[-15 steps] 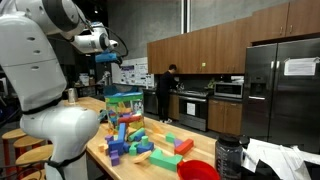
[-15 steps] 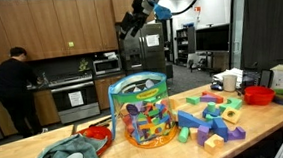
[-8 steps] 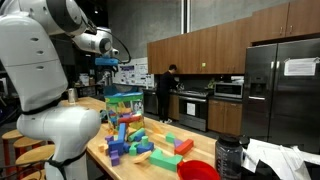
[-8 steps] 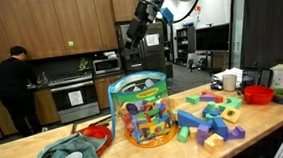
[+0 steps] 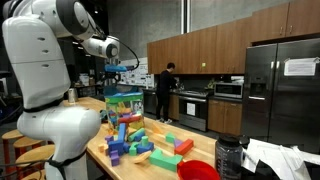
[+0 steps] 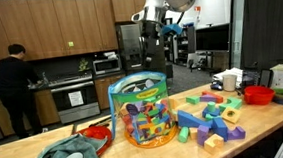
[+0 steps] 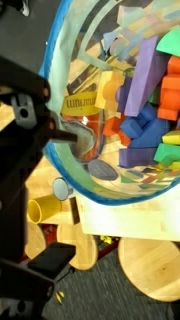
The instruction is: Remove one purple block from the toy bag
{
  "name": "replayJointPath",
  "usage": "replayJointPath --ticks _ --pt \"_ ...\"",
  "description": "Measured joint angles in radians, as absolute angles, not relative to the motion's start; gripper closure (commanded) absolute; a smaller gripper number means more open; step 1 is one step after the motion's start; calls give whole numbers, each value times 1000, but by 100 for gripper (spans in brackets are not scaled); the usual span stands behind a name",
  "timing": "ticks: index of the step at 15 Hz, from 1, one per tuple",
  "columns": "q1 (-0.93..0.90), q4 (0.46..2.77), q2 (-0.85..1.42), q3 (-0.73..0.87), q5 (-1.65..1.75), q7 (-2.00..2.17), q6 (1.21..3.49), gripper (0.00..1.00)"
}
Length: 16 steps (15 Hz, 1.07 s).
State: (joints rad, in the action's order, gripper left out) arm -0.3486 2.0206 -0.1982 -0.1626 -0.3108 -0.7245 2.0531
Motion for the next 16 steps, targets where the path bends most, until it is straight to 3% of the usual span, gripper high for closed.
replayJointPath --ticks 16 --pt "-343 1905 48 -258 -95 -1167 2126 0"
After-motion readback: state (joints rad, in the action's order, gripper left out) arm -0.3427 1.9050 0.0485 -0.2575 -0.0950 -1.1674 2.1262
